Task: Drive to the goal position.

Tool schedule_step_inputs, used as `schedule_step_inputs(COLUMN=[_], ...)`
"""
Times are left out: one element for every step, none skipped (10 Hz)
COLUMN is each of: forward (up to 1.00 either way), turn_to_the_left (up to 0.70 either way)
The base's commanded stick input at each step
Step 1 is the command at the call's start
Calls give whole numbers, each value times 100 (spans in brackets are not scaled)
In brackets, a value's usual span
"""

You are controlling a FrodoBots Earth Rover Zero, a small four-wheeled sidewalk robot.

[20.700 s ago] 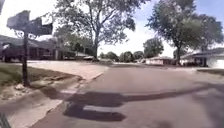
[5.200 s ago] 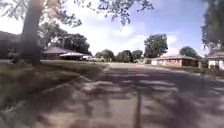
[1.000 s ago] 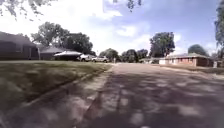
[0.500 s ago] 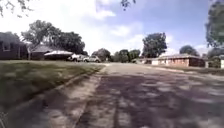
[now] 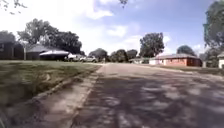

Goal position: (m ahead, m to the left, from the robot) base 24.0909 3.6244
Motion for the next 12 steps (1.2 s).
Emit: schedule_step_inputs(forward=[100,100,100,100,100,100,100,100,100,99,94,89], turn_to_the_left=[0,0,0,0,0,0,0,0,0,0,0,0])
